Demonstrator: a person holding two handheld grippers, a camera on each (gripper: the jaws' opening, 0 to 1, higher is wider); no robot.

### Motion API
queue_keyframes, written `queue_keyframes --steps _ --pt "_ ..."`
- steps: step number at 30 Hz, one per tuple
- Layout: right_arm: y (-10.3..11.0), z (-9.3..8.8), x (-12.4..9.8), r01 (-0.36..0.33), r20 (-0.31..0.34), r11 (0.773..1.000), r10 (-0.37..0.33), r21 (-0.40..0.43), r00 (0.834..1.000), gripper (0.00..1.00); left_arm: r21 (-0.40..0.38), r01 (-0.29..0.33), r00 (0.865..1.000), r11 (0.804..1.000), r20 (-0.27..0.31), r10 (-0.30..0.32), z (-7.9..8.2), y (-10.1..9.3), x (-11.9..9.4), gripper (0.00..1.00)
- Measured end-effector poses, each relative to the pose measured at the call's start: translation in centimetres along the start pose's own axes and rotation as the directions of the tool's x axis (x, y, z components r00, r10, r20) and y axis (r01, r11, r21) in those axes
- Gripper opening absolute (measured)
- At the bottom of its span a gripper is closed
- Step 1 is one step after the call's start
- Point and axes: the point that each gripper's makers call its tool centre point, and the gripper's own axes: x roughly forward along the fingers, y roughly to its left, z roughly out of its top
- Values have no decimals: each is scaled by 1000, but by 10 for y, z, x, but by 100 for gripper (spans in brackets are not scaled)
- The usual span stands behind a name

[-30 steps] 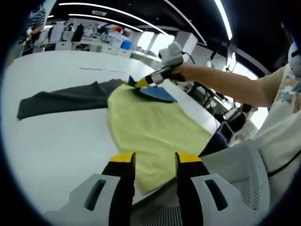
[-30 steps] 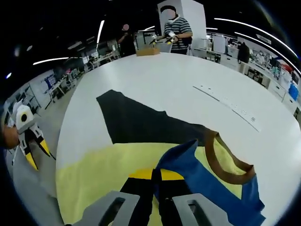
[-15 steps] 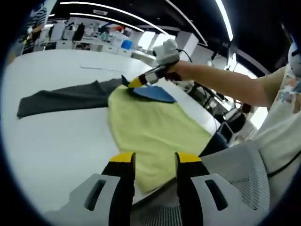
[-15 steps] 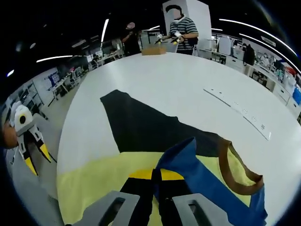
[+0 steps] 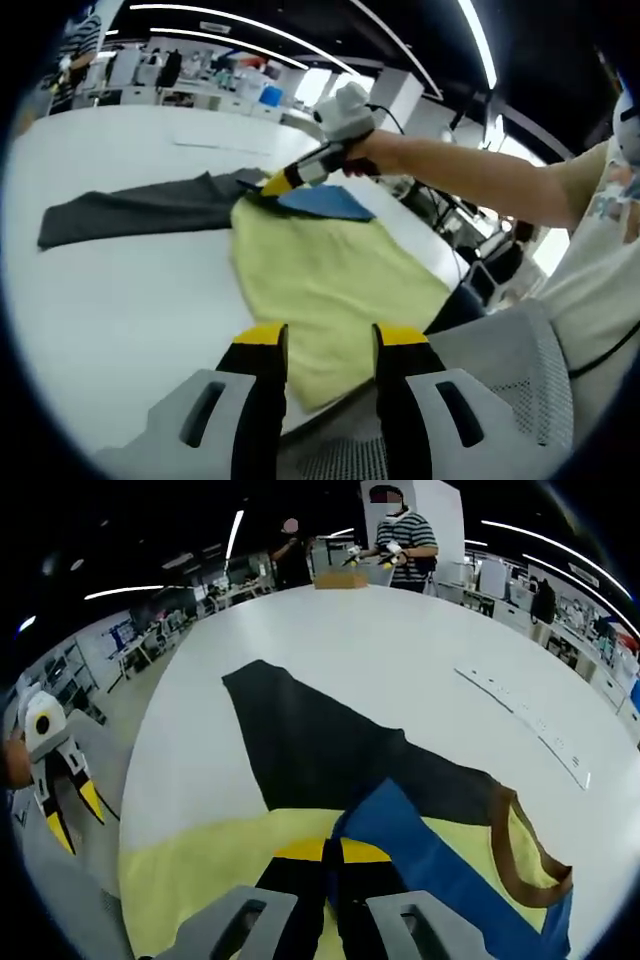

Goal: Fold the garment on the visible template until the final outline fits inside the template.

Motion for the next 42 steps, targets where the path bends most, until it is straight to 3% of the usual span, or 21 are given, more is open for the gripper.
queue_keyframes --steps 6,10,14,33,42 --pt "3 -5 3 -3 -12 1000 3 -3 1000 0 -3 0 1000 1000 1 0 0 1 0 30" --pt "4 -1 2 -6 13 1000 6 12 1000 0 -4 -1 1000 1000 0 1 0 1 0 30" --pt "4 0 -4 5 31 1000 -5 17 999 9 -3 -2 1000 1000 -3 2 0 1 0 31" --pt "-22 -5 -66 69 163 993 -84 95 983 13 -2 -7 999 1000 -36 7 -6 2 2 31" --pt "-36 -22 -90 103 181 987 -124 120 976 14 2 -16 999 1000 -38 16 -6 3 2 31"
